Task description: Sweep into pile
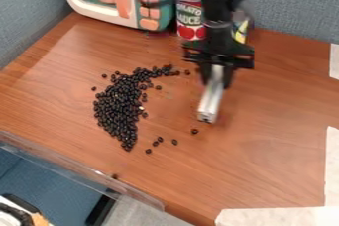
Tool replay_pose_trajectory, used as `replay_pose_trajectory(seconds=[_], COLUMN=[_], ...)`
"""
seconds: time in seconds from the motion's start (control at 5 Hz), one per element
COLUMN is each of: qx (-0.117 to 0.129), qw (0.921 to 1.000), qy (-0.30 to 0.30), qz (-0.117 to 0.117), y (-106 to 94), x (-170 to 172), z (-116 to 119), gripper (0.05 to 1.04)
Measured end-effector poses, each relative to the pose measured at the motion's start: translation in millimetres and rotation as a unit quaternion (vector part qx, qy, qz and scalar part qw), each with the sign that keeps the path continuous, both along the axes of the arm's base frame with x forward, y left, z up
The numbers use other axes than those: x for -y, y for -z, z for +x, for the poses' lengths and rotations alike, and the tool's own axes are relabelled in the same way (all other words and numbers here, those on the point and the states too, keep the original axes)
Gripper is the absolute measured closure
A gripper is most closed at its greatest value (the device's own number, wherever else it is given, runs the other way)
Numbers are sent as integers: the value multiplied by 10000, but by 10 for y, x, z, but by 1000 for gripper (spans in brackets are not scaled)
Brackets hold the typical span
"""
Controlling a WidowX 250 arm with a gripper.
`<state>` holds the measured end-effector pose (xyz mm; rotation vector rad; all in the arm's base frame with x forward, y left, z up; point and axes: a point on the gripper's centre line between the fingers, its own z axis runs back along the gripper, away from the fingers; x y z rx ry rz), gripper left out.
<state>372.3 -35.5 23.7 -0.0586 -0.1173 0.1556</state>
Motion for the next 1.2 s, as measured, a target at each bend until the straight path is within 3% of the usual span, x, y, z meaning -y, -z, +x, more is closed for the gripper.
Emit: replay_pose_trajectory(seconds=[0.2, 0.6, 1.0, 1.2], qx=[-190, -318, -243, -321], qw=[9996, 9986, 9988, 9980], qy=[188, 414, 426, 542], qz=[-17, -57, 4, 59], y=[170, 269, 302, 308], x=[227, 420, 510, 546], z=[72, 42, -162, -383], gripper=[713, 713, 713, 713])
